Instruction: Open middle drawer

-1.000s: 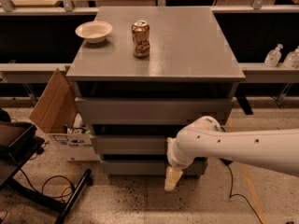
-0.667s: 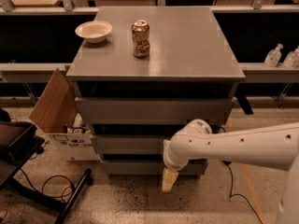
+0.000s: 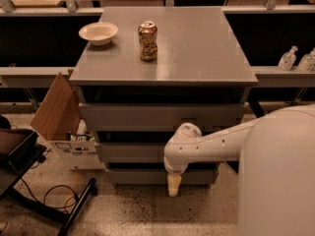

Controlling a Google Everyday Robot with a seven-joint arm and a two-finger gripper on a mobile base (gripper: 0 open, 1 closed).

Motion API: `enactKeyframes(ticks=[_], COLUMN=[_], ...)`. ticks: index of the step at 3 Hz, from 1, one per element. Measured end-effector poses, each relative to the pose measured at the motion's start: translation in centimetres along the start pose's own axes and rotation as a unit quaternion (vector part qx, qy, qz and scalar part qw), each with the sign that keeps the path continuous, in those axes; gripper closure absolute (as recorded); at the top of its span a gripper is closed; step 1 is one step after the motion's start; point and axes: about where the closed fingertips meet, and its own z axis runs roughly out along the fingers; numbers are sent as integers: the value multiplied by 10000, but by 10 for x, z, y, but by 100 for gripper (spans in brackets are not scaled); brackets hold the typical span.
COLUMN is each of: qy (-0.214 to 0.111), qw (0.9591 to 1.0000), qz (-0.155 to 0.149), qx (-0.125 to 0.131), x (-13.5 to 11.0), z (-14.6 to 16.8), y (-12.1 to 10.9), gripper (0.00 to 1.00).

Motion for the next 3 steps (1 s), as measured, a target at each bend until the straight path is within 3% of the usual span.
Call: enactKeyframes(ticks=[1,2,3], qy=[261,454,469], qw=[9997,9988,9981], qz=[-38,132,375], qx=[18,97,105], x=[6,16,9], z=[17,23,37], y=[-17,-34,-56], gripper=[0,0,0])
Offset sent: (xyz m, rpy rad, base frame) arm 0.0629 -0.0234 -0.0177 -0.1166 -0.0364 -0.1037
